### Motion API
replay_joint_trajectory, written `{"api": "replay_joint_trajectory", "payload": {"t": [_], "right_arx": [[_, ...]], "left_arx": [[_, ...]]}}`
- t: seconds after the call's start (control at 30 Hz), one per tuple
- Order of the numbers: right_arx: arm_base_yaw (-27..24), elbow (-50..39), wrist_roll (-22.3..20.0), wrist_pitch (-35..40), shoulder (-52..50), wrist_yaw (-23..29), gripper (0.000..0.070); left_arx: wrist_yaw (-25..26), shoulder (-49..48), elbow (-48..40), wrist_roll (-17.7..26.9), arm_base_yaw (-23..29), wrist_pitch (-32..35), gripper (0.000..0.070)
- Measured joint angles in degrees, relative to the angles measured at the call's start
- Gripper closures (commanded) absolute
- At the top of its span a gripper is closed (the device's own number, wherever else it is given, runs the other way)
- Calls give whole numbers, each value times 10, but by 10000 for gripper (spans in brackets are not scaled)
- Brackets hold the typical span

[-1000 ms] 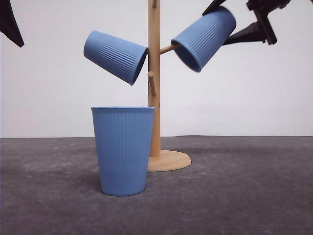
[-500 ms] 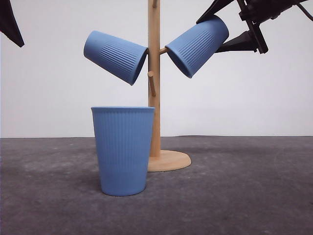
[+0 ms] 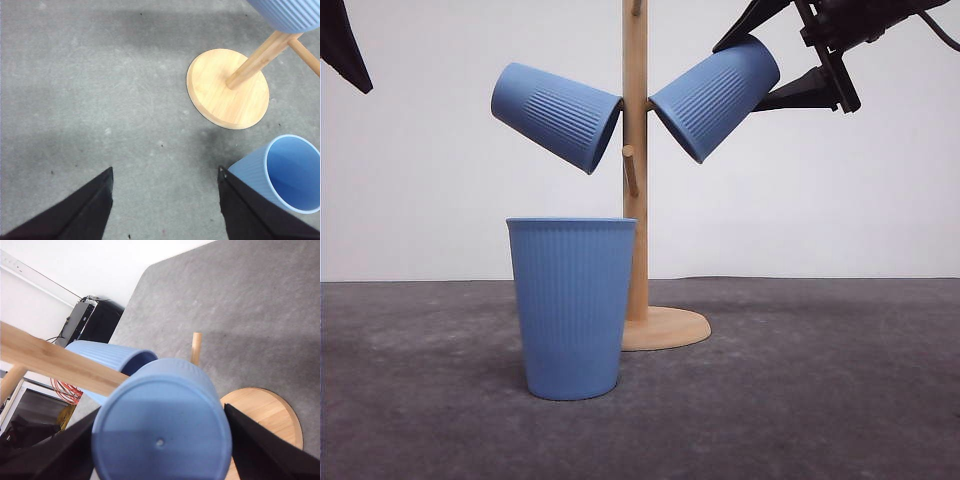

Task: Place three cups

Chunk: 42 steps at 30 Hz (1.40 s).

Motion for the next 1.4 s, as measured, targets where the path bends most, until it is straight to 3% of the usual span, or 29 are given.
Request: {"api": "replay_joint_trajectory", "payload": {"t": [0.2,0.6,0.77,1.17,1.27,1.4], "right_arx": [[4,0,-3,-2,0,6,190],[5,-3,-11,-21,1,10,188],[4,-3,-11,-15,1,0,127],[-30,-3,-12,-24,-47,-14,127],[-42,-3,-30,-58,-77,15,127],[-52,-3,-94,-147,-125,112,150]], "left_arx": [[0,0,0,0,0,0,318],[0,0,0,0,0,0,318],[0,0,0,0,0,0,318],[0,0,0,0,0,0,318],[0,0,0,0,0,0,318],[0,0,0,0,0,0,318]]}}
